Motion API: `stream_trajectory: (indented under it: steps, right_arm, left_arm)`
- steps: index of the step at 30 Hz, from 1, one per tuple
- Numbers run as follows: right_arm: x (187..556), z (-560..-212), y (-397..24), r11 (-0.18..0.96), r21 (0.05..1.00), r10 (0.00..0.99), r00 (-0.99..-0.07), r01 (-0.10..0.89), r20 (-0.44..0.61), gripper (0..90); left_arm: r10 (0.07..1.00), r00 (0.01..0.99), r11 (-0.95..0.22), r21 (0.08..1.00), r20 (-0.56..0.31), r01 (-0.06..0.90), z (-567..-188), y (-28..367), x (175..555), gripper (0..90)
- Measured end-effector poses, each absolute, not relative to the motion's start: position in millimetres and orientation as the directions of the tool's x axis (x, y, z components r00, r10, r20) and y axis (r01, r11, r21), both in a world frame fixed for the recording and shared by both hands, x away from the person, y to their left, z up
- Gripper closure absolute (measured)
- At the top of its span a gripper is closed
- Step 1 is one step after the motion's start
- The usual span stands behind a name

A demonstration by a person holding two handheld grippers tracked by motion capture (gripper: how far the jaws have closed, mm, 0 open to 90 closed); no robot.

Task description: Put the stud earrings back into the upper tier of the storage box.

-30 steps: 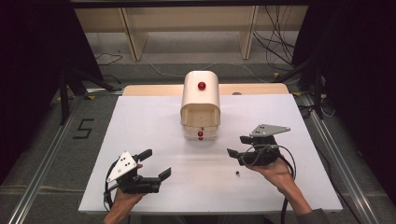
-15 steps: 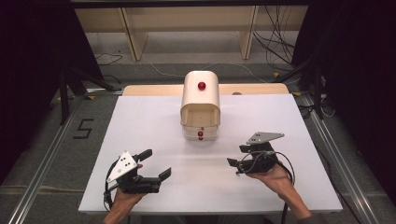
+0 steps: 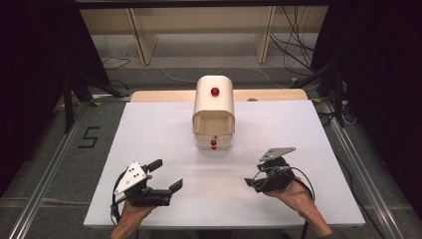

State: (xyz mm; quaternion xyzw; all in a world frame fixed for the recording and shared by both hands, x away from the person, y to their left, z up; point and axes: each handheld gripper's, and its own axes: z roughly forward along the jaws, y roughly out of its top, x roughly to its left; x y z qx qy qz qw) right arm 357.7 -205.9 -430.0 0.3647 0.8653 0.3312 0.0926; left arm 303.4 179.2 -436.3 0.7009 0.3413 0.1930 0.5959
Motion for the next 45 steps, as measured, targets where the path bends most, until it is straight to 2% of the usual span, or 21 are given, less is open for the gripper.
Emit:
stream_trajectory:
  steps: [7,29,39,45]
  right_arm:
    - [360.3,-438.1,-206.2,0.535,0.607,0.697,-0.713,0.588,0.075,33.9]
    - [368.0,-459.8,-202.9,0.603,0.494,0.691,-0.719,0.626,0.068,52.1]
    - [366.1,-467.8,-194.5,0.642,0.478,0.675,-0.737,0.6,0.018,69.0]
    - [366.0,-468.3,-194.5,0.646,0.48,0.676,-0.737,0.594,0.002,74.3]
  left_arm:
    - [0.707,0.694,-0.06,0.967,-0.134,0.248,-436.3,179.1,303.3,3.2]
    - [0.707,0.695,-0.061,0.968,-0.13,0.243,-436.0,178.4,303.0,3.3]
    - [0.706,0.697,-0.068,0.967,-0.125,0.244,-436.3,177.6,303.0,3.4]
    - [0.706,0.697,-0.069,0.967,-0.126,0.244,-436.4,177.5,303.1,3.4]
